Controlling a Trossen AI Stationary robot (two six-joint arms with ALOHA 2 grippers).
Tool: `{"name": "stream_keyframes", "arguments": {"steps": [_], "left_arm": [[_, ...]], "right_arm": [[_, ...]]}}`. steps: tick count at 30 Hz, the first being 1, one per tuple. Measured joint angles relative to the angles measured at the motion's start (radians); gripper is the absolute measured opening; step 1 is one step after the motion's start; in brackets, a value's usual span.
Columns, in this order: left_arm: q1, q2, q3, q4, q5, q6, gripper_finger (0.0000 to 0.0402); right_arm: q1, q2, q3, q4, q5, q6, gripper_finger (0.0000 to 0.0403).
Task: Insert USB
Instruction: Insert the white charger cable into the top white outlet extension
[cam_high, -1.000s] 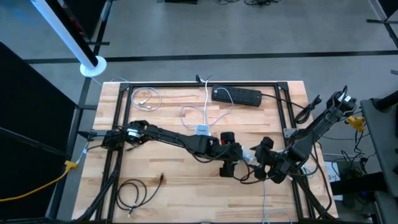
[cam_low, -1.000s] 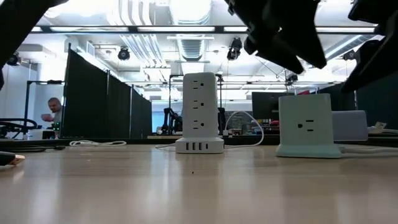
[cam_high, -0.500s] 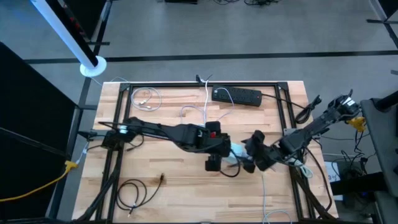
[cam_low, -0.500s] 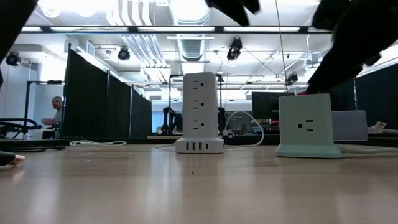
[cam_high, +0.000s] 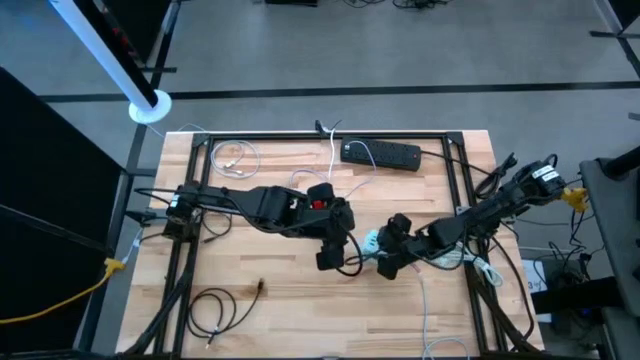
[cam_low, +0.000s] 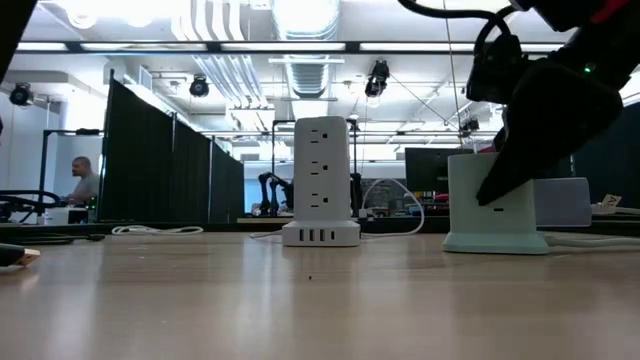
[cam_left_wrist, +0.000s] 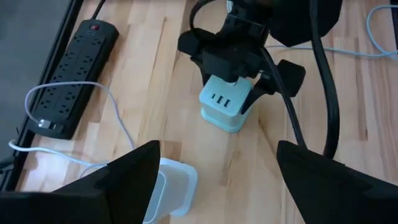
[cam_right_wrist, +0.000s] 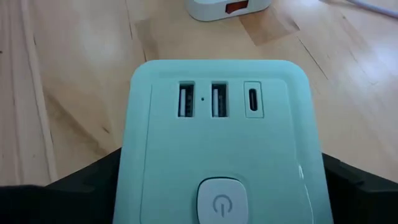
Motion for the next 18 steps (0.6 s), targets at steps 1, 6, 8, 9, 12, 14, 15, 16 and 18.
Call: {"name": "stream_keyframes", "arguments": {"steps": [1,6,8,9,12,14,15,16,18], "left_arm": [[0.0,0.004,-0.001,0.0,0.0,0.0,0.0311],[0.0,0.012,-0.009,0.0,0.0,0.0,0.0311],[-0.002,0.012,-0.011,-0.003,0.0,-0.006,0.0311],[-0.004,0.012,-0.011,-0.006,0.0,-0.012,0.0311],[-0.013,0.012,-0.012,-0.013,0.001,-0.022,0.0311],[-0.019,0.012,-0.012,-0.016,0.001,-0.023,0.0311],[-0.023,0.012,-0.012,-0.018,0.001,-0.023,0.0311],[-0.026,0.012,-0.012,-0.021,0.001,-0.023,0.0311],[-0.032,0.012,-0.012,-0.03,0.001,-0.03,0.0311]], "right_arm": [[0.002,0.0,0.008,-0.008,-0.007,-0.009,0.0315],[0.009,-0.019,0.106,-0.186,-0.107,-0.084,0.0315],[0.013,-0.026,0.159,-0.362,-0.156,-0.084,0.0315],[0.02,-0.026,0.181,-0.451,-0.181,-0.084,0.0315],[0.077,-0.044,0.214,-0.63,-0.24,-0.099,0.0315],[0.14,-0.068,0.209,-0.63,-0.237,-0.141,0.0315],[0.179,-0.076,0.195,-0.61,-0.226,-0.162,0.0315],[0.22,-0.079,0.179,-0.592,-0.205,-0.173,0.0315],[0.297,-0.082,0.146,-0.55,-0.184,-0.182,0.0315]]}}
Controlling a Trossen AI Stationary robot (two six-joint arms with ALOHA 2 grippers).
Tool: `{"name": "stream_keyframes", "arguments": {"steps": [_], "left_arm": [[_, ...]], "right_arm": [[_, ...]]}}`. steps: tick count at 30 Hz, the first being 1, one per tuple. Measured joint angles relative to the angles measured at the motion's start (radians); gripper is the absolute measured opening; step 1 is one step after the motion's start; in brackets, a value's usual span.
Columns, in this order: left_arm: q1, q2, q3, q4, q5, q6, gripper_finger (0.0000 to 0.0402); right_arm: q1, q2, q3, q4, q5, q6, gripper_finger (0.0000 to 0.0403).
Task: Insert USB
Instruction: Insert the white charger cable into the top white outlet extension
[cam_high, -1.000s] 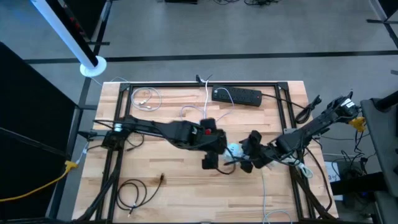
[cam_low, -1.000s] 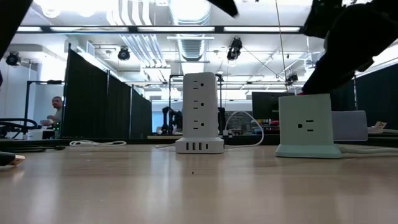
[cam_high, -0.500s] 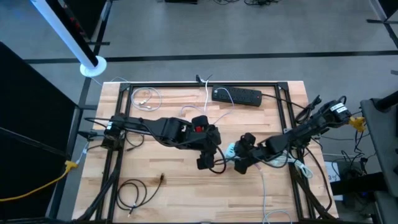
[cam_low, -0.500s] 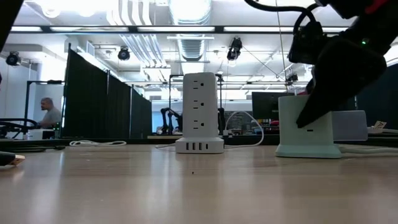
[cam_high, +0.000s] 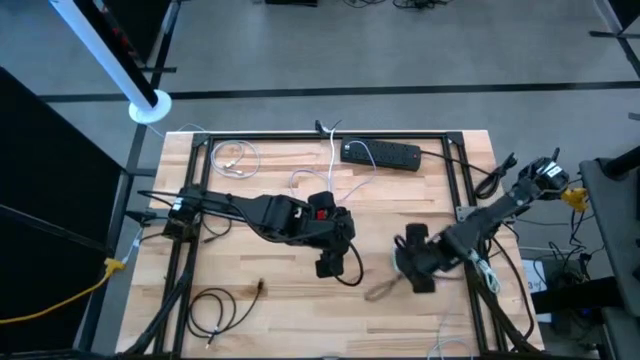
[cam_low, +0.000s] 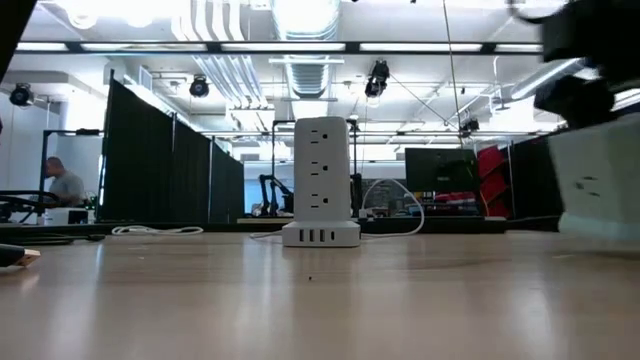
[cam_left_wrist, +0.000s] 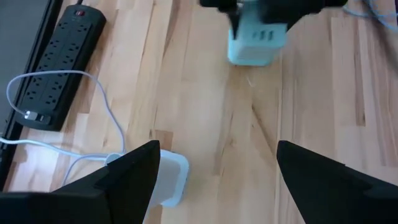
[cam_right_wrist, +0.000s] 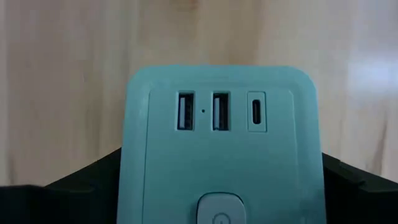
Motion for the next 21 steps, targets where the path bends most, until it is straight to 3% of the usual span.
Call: {"name": "stream_keyframes", "arguments": {"steps": [8,15,21], "left_arm": [[-0.011,0.0,0.0,-0.015,0.0,-0.011,0.0311],[-0.01,-0.009,0.0,-0.067,0.0,-0.003,0.0311],[-0.007,-0.067,0.0,-0.301,-0.042,-0.064,0.0311]], "right_arm": [[0.185,-0.008,-0.091,0.15,0.037,0.024,0.0315],[0.192,-0.011,-0.082,0.15,0.011,0.085,0.0315],[0.192,-0.029,-0.064,0.166,-0.11,0.096,0.0315]]}}
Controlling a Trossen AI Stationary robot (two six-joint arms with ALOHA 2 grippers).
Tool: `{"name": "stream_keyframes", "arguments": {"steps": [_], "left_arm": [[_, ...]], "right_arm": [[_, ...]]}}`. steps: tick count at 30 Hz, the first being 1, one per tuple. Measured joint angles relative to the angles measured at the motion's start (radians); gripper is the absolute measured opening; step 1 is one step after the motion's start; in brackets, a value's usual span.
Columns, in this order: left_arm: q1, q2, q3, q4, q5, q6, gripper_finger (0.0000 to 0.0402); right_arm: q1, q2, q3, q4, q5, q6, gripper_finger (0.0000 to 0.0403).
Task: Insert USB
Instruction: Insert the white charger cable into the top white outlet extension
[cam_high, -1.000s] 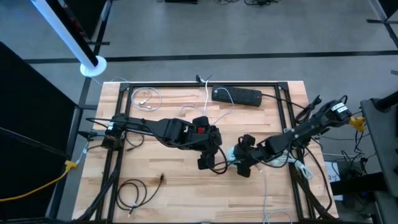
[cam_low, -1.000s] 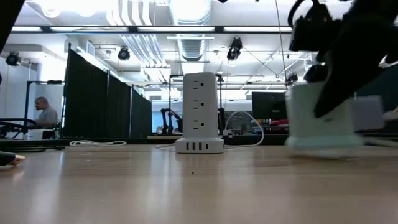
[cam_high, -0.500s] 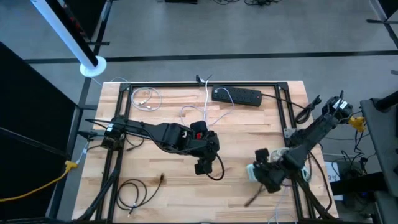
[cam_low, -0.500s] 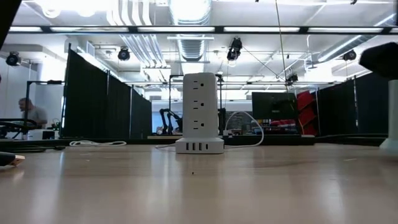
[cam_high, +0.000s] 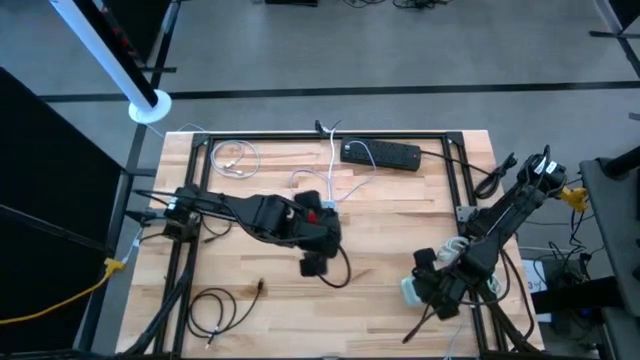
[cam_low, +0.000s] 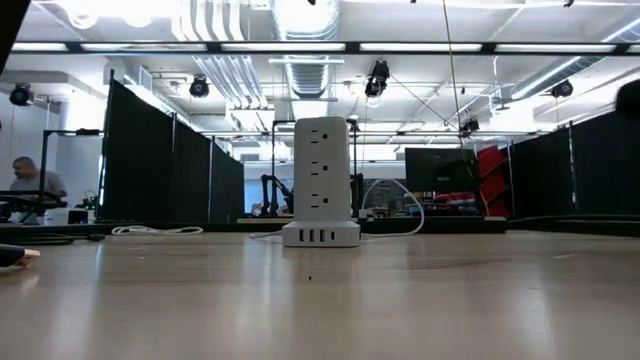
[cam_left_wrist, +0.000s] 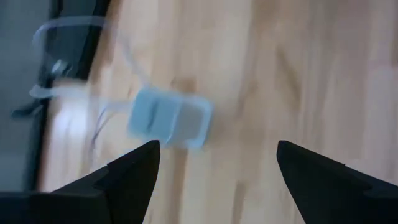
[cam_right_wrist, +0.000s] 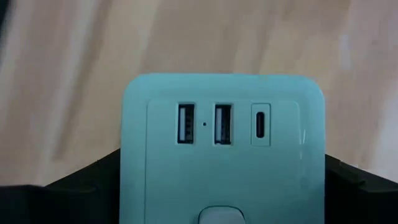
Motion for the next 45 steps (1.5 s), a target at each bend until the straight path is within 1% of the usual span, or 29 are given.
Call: {"name": "stream_keyframes", "arguments": {"steps": [1,4,7,8,10,12,13,18,20,21,24,26,30,32,35,38,41,45], "left_arm": [[0.002,-0.012,0.0,-0.024,-0.005,-0.025,0.0311],[0.012,-0.056,0.0,-0.009,-0.018,-0.061,0.0311],[0.012,-0.095,0.0,0.001,-0.071,-0.059,0.0311],[0.014,-0.106,0.0,-0.007,-0.094,-0.058,0.0311],[0.025,-0.125,0.0,-0.019,-0.116,-0.051,0.0311],[0.049,-0.146,0.0,-0.017,-0.123,-0.027,0.0311],[0.065,-0.158,0.0,-0.01,-0.124,-0.004,0.0311],[0.189,-0.193,0.0,0.02,-0.122,0.162,0.0311],[0.258,-0.195,0.0,0.042,-0.091,0.246,0.0311],[0.297,-0.195,-0.001,0.052,-0.056,0.282,0.0311],[0.408,-0.197,-0.017,0.07,0.098,0.376,0.0311],[0.47,-0.197,-0.043,0.069,0.167,0.419,0.0311],[0.569,-0.199,-0.144,0.071,0.174,0.461,0.0311],[0.615,-0.204,-0.211,0.07,0.175,0.459,0.0311],[0.681,-0.207,-0.327,0.071,0.191,0.459,0.0311],[0.748,-0.206,-0.462,0.078,0.221,0.499,0.0311],[0.829,-0.206,-0.605,0.136,0.244,0.532,0.0311],[0.94,-0.206,-0.778,0.262,0.248,0.548,0.0311]], "right_arm": [[-0.001,0.0,0.003,-0.001,-0.011,0.005,0.0315],[-0.004,-0.001,0.006,-0.025,-0.037,0.054,0.0315],[-0.004,-0.003,0.017,-0.026,-0.044,0.075,0.0315],[-0.008,-0.003,0.027,-0.039,-0.041,0.075,0.0322],[-0.018,-0.003,0.057,-0.078,-0.037,0.077,0.0354],[-0.03,-0.003,0.095,-0.132,-0.033,0.077,0.0381],[-0.039,-0.003,0.116,-0.17,-0.032,0.077,0.0387],[-0.081,-0.004,0.224,-0.328,-0.024,0.074,0.0373],[-0.094,-0.004,0.264,-0.362,-0.019,0.077,0.0369],[-0.101,-0.004,0.285,-0.379,-0.007,0.083,0.0367],[-0.128,-0.004,0.34,-0.408,0.056,0.083,0.0367],[-0.154,-0.004,0.366,-0.419,0.081,0.054,0.0367],[-0.24,-0.004,0.385,-0.429,0.084,0.003,0.0368],[-0.295,-0.004,0.386,-0.429,0.105,-0.027,0.0368],[-0.391,-0.004,0.385,-0.426,0.131,-0.046,0.0368],[-0.494,-0.004,0.396,-0.418,0.133,-0.042,0.0368],[-0.585,-0.004,0.425,-0.4,0.135,-0.075,0.0369],[-0.682,-0.004,0.467,-0.385,0.134,-0.2,0.0369]]}}
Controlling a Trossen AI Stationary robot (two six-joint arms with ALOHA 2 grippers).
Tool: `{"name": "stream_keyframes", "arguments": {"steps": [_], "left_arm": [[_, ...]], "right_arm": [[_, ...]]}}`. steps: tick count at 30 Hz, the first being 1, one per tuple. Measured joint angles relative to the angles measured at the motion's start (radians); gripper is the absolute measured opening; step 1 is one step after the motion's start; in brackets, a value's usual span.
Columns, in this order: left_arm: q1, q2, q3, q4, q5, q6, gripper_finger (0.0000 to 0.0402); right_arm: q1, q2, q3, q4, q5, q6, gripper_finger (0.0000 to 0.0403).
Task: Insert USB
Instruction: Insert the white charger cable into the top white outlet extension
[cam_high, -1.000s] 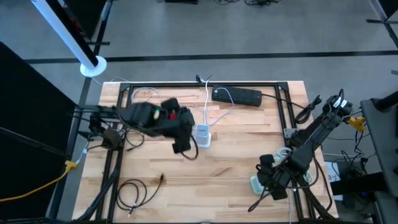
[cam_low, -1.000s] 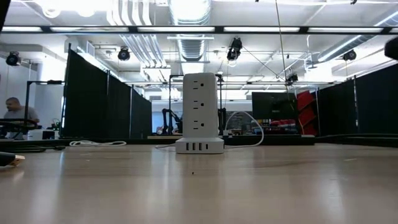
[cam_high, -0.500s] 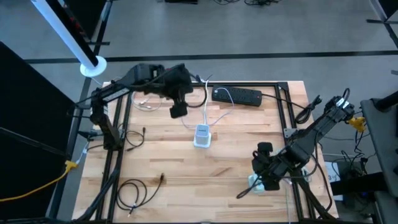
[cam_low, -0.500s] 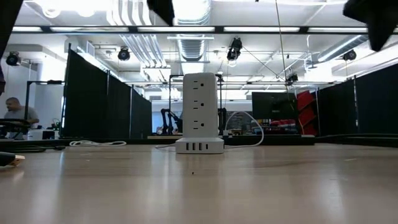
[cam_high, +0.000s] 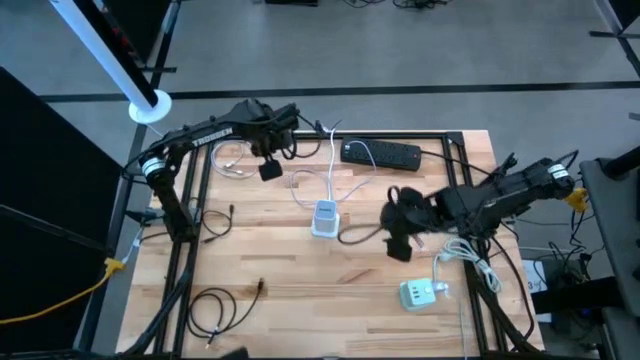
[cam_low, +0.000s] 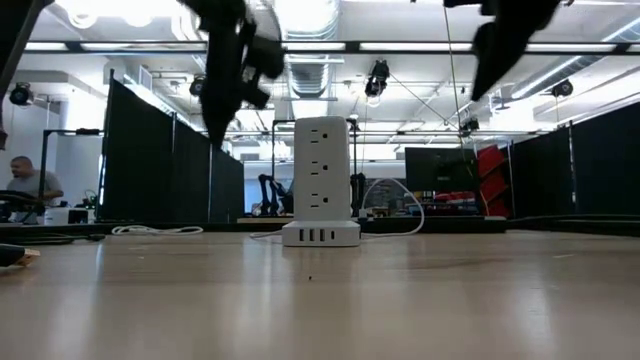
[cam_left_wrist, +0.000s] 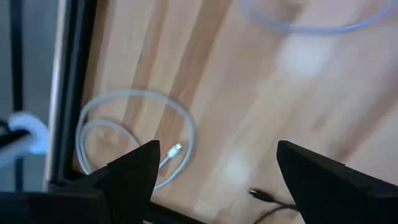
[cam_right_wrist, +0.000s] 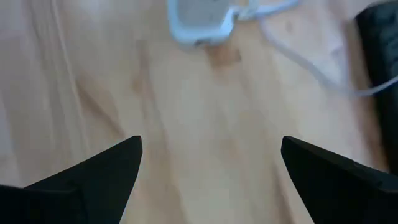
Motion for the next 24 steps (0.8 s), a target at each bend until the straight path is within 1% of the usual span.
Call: {"name": "stream_keyframes", "arguments": {"steps": [4,6,9,12,16,20,24], "left_arm": [[0.097,0.0,-0.13,0.124,0.081,-0.035,0.0311],[0.136,0.0,-0.171,0.165,0.075,-0.071,0.0311],[0.191,0.0,-0.205,0.202,0.061,-0.15,0.0311],[0.253,0.002,-0.213,0.208,0.056,-0.209,0.0311],[0.332,0.026,-0.217,0.17,0.056,-0.276,0.0311],[0.388,0.051,-0.223,0.163,0.056,-0.325,0.0311],[0.412,0.096,-0.243,0.179,0.056,-0.329,0.031]], "right_arm": [[-0.086,0.0,0.024,0.027,-0.001,-0.153,0.0369],[-0.133,0.0,0.024,0.054,-0.004,-0.248,0.0369],[-0.206,0.0,0.024,0.09,-0.008,-0.382,0.0369],[-0.281,0.0,0.024,0.136,-0.016,-0.507,0.0369],[-0.388,0.0,0.024,0.166,-0.051,-0.634,0.0369],[-0.472,0.0,0.024,0.186,-0.091,-0.66,0.0369],[-0.498,0.0,0.023,0.196,-0.114,-0.589,0.0369]]}}
